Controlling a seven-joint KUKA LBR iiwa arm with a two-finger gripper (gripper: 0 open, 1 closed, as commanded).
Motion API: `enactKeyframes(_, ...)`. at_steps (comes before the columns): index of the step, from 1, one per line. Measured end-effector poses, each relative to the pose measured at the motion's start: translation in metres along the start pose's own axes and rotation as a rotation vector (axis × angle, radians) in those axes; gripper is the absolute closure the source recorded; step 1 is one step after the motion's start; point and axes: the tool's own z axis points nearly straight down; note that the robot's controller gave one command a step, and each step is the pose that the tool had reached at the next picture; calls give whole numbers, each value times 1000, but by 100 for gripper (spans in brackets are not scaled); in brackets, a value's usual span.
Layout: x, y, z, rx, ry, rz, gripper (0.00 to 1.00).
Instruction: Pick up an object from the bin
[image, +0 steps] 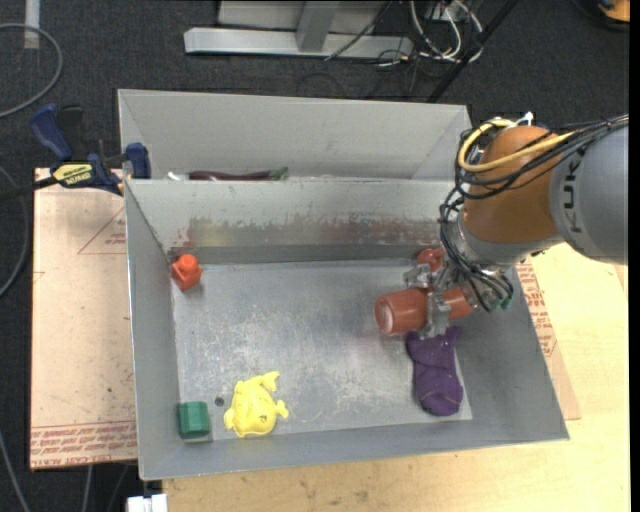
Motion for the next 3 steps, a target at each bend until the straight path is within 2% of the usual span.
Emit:
enactKeyframes(1,18,-5,-74,4,-12,-42,100)
enactKeyframes(2,18,-5,-74,4,-12,-42,100)
enactKeyframes(3,13,3,-114,2,-6,-40,100)
